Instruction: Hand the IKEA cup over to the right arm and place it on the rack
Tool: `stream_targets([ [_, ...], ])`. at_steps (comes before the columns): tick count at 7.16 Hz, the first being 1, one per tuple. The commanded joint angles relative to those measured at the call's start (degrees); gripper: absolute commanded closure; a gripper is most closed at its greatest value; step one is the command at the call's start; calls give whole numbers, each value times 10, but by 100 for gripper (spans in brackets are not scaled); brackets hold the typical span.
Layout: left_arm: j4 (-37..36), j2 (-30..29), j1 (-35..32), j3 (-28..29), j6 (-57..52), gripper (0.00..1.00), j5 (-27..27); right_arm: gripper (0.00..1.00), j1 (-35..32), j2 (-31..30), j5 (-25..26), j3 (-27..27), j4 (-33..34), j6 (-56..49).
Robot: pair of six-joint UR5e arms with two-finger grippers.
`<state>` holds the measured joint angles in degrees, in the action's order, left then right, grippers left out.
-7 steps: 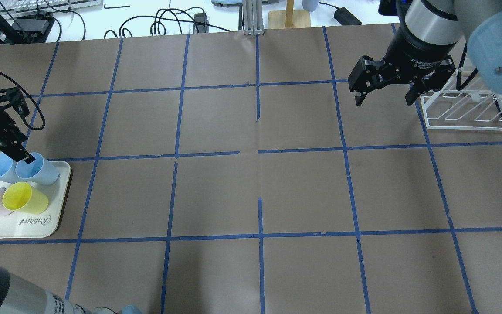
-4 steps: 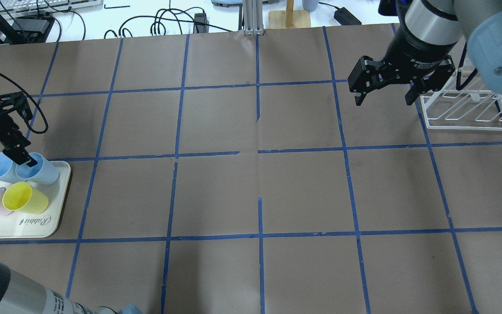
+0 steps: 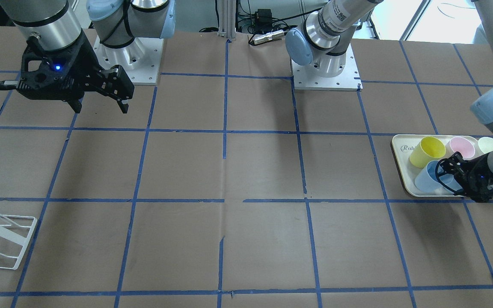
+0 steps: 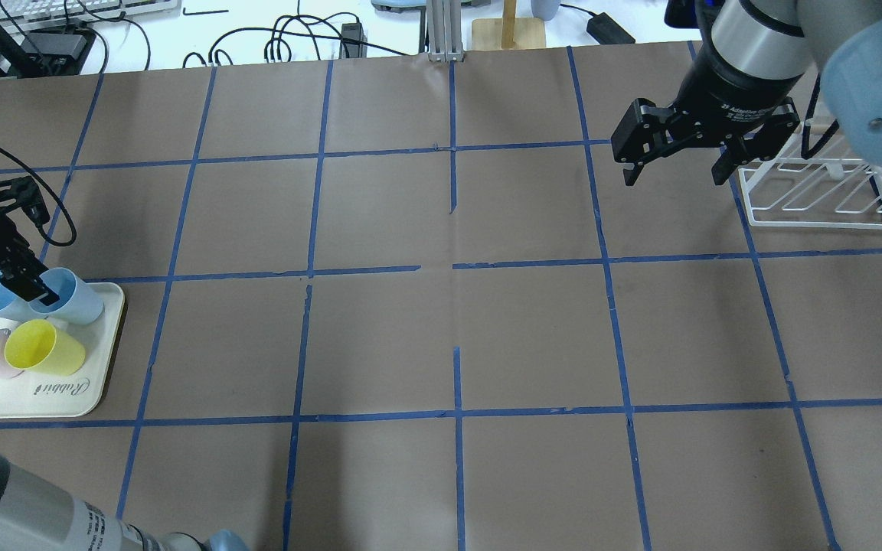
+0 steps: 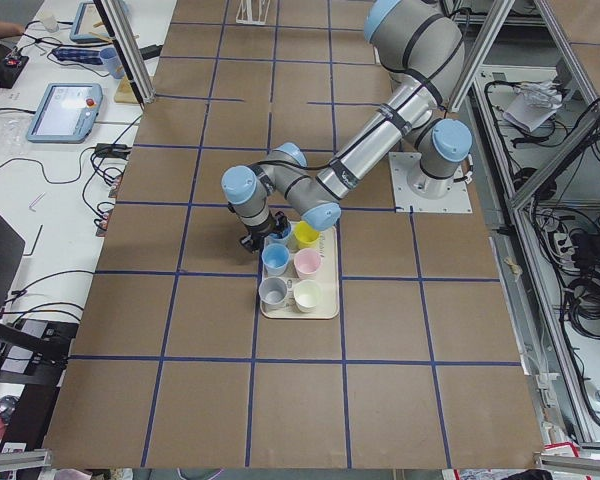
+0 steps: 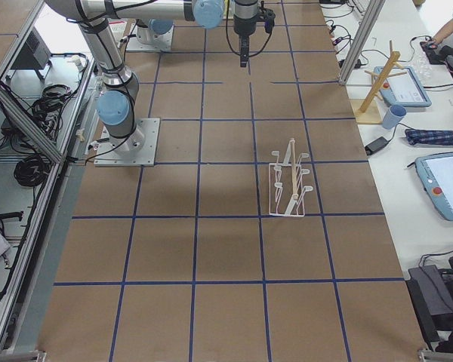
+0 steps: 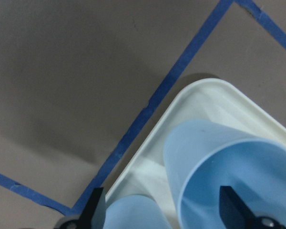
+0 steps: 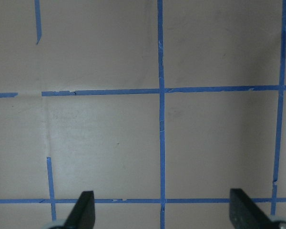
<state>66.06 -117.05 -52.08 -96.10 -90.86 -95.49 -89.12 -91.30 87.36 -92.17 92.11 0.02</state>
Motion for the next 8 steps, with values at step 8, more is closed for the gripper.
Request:
stream_targets([
  [8,171,53,-46,83,96,100,85,0,1,-1,-2,3,-5,-5],
])
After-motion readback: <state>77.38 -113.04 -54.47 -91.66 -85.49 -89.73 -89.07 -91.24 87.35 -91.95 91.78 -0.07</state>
